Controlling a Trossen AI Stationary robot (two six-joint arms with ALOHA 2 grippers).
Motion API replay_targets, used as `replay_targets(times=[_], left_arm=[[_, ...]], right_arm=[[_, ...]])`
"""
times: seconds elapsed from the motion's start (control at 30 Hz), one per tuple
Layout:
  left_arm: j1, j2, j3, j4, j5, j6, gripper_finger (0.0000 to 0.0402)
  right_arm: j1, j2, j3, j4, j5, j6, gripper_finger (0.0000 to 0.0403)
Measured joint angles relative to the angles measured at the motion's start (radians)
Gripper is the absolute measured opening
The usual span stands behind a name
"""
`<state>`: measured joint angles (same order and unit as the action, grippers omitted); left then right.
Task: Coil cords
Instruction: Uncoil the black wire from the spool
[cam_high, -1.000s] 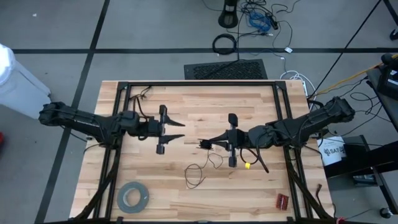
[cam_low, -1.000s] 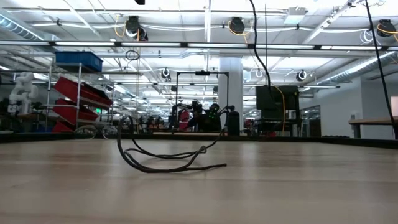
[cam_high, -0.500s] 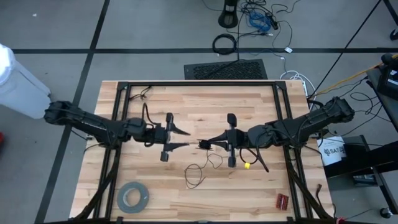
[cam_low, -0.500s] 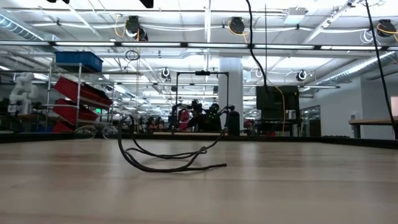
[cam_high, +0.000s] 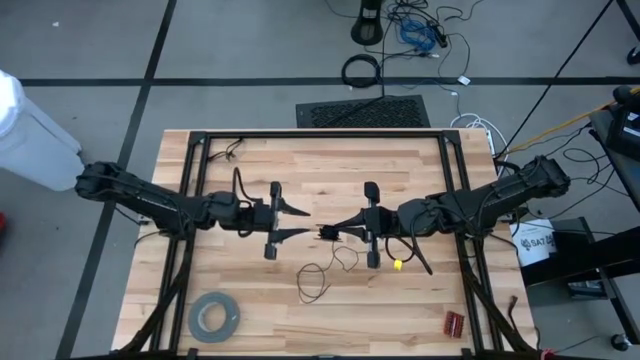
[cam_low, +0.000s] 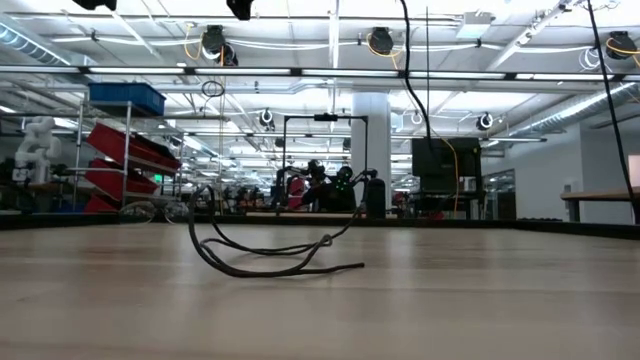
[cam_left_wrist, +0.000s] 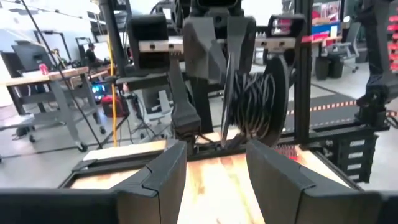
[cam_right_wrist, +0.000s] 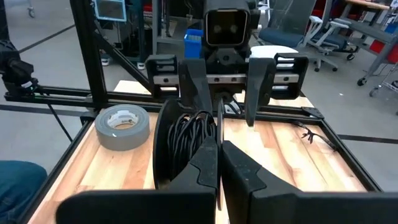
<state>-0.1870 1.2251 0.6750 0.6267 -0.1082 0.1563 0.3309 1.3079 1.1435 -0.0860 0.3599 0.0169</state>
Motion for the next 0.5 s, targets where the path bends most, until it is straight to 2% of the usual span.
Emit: replay_targets(times=[0.5], left_arm=[[-0.004, 0.024, 0.001, 0.079, 0.0, -0.018, 0.0173]], right_arm=[[0.0, 0.0, 0.0, 0.001, 0.0, -0.002, 0.0]])
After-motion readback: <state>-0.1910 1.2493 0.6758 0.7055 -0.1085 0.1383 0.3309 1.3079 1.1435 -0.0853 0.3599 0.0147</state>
